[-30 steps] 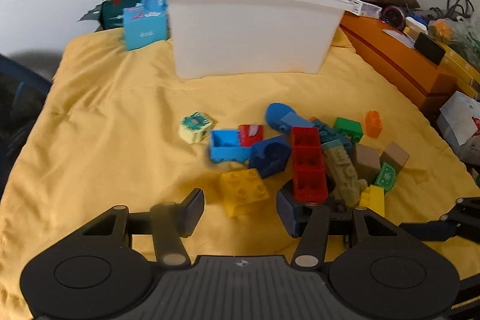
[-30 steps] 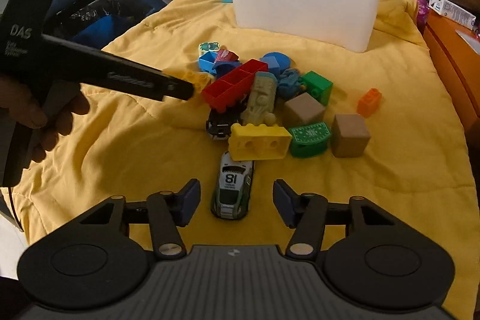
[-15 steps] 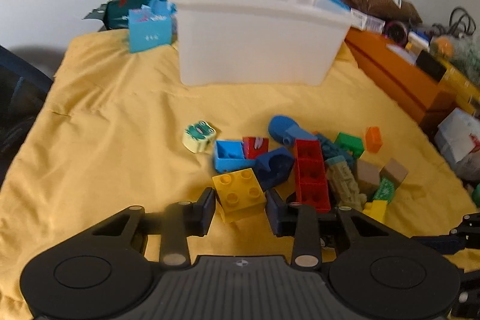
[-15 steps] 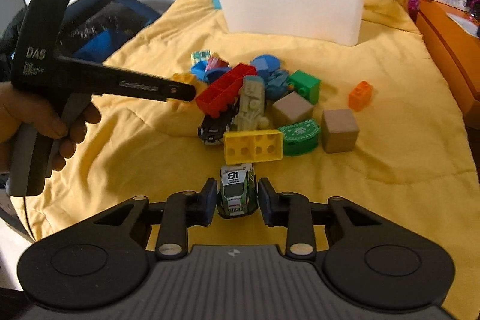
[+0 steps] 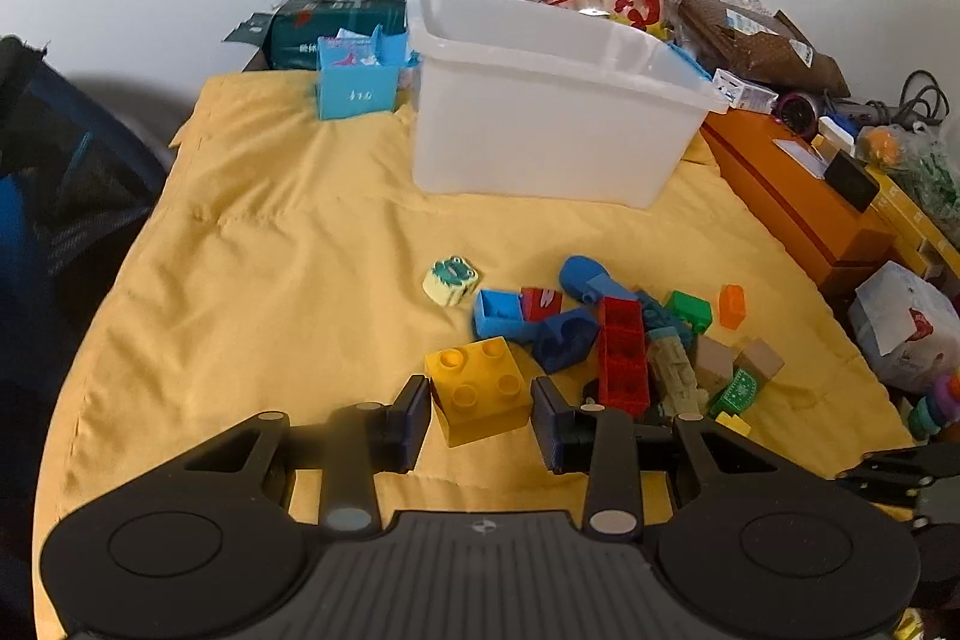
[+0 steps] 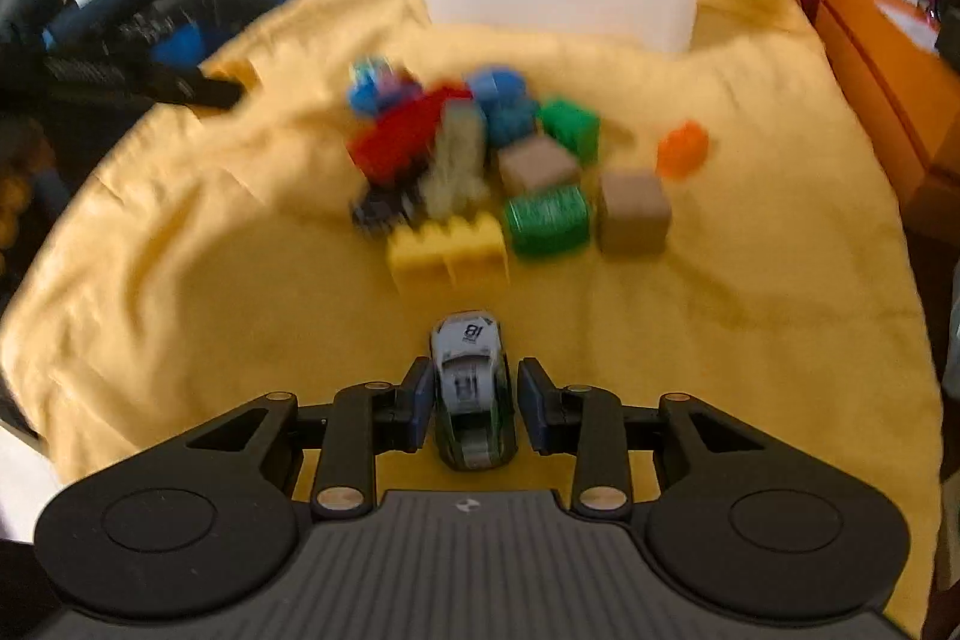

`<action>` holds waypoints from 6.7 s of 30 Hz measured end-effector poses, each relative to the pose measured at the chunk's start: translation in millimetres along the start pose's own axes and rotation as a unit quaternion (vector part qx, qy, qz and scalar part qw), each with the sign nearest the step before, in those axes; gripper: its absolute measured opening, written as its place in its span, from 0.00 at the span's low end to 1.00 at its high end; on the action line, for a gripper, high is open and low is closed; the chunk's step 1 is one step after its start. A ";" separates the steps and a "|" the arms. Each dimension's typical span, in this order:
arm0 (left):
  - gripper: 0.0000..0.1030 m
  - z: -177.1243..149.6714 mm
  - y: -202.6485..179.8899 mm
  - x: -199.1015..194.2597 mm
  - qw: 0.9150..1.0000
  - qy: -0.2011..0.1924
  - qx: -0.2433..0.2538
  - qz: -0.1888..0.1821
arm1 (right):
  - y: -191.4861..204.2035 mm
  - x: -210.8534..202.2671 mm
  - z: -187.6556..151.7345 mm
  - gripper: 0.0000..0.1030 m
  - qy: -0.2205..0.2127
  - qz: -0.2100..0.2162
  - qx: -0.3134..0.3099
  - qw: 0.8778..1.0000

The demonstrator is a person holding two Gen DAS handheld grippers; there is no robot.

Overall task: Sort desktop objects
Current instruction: 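Grasp the square yellow brick with the left tool while the right tool grasps the white race car, then carry the brick and car over the white bin and open both tools, then grasp another black toy car with the left tool while the right tool grasps the long yellow brick, then carry the car and long brick over the white bin and open both tools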

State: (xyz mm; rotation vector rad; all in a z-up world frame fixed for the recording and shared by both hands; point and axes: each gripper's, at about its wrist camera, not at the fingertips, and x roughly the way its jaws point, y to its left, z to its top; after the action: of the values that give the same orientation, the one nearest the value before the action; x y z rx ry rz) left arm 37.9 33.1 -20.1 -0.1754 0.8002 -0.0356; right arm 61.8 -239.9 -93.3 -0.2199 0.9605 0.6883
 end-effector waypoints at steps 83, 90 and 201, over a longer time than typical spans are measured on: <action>0.55 14.0 -43.6 36.6 0.996 0.071 0.046 -0.027 | -60.9 -22.5 83.3 0.65 -0.059 -0.009 0.010 0.998; 0.55 -6.4 -71.8 70.7 0.992 0.112 0.024 -0.052 | -62.1 -17.3 30.8 0.65 -0.010 -0.014 0.060 0.998; 0.66 169.5 -17.2 46.7 0.994 0.008 0.111 -0.024 | -111.8 -25.6 244.1 0.70 -0.064 0.019 0.029 0.997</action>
State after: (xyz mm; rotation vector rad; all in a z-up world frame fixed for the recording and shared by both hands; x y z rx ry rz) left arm 192.4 35.9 65.4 0.0158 0.8025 -0.1706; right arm 287.7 -224.0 53.0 -0.1065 0.8623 0.6995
